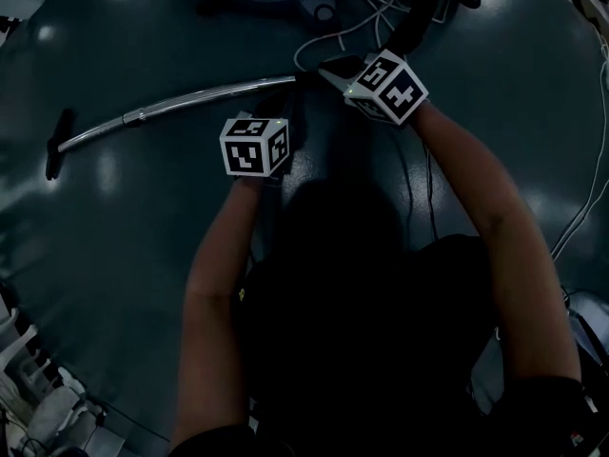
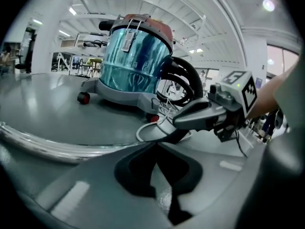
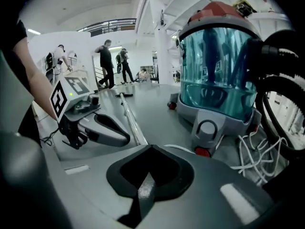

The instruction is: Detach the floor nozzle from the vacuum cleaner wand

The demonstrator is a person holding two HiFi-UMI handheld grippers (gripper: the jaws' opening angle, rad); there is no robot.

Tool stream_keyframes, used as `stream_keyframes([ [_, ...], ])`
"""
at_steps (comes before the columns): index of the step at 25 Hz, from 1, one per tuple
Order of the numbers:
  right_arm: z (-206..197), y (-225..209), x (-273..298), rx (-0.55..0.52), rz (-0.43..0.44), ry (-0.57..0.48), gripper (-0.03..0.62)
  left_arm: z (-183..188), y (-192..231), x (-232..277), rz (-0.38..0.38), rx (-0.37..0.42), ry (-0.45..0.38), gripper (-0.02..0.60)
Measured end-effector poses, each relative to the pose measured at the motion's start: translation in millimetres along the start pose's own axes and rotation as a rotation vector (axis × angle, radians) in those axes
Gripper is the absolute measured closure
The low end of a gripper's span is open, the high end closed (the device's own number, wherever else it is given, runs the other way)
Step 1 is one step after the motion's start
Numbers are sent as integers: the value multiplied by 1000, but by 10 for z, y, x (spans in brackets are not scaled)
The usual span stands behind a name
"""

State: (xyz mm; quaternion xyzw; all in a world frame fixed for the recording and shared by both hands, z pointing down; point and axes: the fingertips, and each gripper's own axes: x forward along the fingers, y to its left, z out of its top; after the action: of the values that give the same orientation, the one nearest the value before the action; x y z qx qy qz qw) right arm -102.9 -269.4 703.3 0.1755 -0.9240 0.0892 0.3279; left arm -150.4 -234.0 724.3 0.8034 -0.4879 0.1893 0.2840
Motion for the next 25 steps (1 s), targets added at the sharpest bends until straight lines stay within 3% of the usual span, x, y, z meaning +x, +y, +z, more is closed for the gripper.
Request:
stream_keyframes([
  [5,-48,0,112,-147,-9,65,590,16,130,-52,9,1,-8,572],
  [9,-130,103,282,-275,35,154,479,-53,257,-82,23,-49,-10,571],
  [16,-351,121,481,-511,44,333,444,-147,263,-57,2,-68,-5,571],
  [22,-354,84,563,-472,64,377,423,-197,275,-12,-10,-97,8,571],
  [25,-431,101,588,-505,92,457,424,-176,262,-4,-19,-96,12,571],
])
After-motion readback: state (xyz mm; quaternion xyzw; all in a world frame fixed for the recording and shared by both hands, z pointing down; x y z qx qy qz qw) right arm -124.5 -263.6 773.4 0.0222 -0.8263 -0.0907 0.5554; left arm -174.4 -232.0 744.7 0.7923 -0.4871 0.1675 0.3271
